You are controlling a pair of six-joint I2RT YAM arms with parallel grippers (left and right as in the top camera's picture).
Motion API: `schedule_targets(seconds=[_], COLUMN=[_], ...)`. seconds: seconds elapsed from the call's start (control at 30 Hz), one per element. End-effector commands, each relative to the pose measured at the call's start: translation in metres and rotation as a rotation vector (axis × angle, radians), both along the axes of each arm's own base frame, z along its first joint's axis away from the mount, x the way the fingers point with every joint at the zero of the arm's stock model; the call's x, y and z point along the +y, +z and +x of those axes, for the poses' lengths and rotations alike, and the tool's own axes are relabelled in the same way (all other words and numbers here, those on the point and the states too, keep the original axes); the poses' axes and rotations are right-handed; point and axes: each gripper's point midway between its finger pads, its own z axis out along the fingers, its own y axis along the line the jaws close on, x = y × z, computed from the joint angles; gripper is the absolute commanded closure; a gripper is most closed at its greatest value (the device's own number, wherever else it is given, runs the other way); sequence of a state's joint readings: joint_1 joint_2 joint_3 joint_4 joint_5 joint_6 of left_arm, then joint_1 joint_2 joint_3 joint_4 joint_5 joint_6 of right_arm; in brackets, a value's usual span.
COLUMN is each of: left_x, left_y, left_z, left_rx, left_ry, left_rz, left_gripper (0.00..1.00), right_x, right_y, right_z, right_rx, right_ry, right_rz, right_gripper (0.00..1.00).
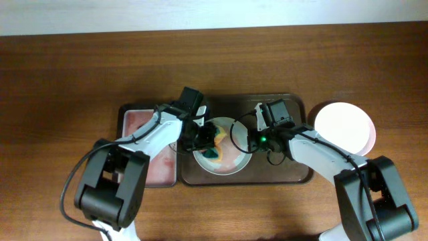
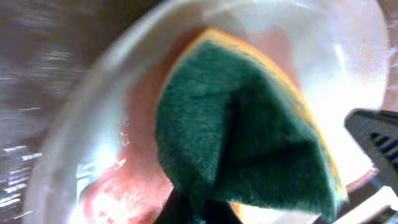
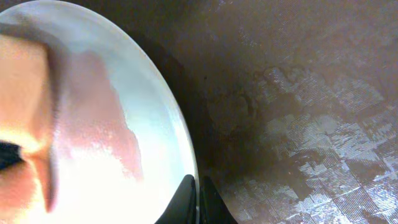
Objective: Clean dirty plates on tray and stack at the side
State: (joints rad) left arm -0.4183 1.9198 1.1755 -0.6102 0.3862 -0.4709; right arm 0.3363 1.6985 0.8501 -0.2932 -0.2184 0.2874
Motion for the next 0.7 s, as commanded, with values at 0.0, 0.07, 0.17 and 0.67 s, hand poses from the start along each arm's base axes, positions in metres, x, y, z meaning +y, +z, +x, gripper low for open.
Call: schedule_targets(seconds=[0.0,0.07,0.17,0.67], left_x=[0.017,0.005,0.017,0.153], left_y=[0.047,0.085,0.117,0.054], left_z=[0.034,0.038,0.035,0.008], left_rx=[-0.213,-0.285,-0.35,-0.202], left_ry=[-0.005,-0.027,-0.002,0.126], left_rz=[0.058,-0.023,-0.013,0.416], left_gripper=[1.0,1.0,1.0,1.0], right_x=[-0.013,-0.013,-0.012,0.003], right_y=[-0.006,-0.006,-0.006,0.008], right_z=[0.001,0.001,0.001,-0.023], right_rx=[0.005,0.005,0.006,0.1], right_ry=[-0.028,-0.028,-0.027,0.023], right_rz=[-0.055,-0.055,-0.053,0.048], right_gripper=[0.96,0.93,0.79,0.96])
